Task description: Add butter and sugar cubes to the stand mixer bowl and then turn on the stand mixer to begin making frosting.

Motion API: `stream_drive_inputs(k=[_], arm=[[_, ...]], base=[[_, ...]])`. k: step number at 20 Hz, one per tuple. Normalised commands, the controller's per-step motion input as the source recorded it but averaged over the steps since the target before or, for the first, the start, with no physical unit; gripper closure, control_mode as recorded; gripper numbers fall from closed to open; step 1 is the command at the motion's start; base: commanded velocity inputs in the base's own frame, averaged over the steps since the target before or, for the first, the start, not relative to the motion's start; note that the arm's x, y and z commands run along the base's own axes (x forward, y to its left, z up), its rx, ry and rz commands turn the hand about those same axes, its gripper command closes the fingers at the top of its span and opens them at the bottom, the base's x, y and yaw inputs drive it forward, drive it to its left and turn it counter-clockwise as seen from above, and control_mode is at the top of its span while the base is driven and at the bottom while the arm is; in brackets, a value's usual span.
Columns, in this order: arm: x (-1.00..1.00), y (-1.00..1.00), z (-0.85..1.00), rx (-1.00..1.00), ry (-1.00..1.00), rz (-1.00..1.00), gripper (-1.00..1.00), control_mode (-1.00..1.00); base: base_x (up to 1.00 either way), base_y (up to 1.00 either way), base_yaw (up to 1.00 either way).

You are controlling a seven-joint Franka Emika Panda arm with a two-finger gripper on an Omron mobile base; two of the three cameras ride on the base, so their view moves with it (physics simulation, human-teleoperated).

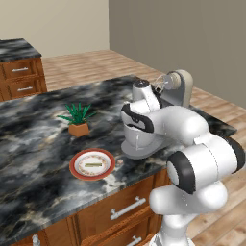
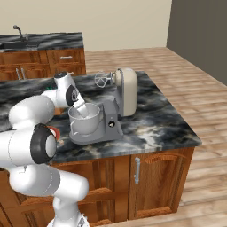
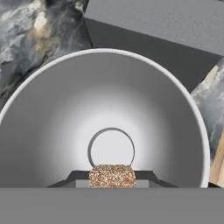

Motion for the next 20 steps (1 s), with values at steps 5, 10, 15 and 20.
stream_drive_inputs(k=[5,10,15,20], arm=[[0.33,0.0,-0.27,0.0,0.0,0.03,1.0,-1.0],[0.33,0.0,-0.29,0.0,0.01,0.03,1.0,-1.0],[0.3,0.0,-0.28,0.0,0.03,0.03,1.0,-1.0],[0.19,0.0,-0.18,-0.01,0.02,0.01,-1.0,-1.0]], base=[[0.0,0.0,0.0],[0.0,0.0,0.0],[0.0,0.0,0.0],[0.0,0.0,0.0]])
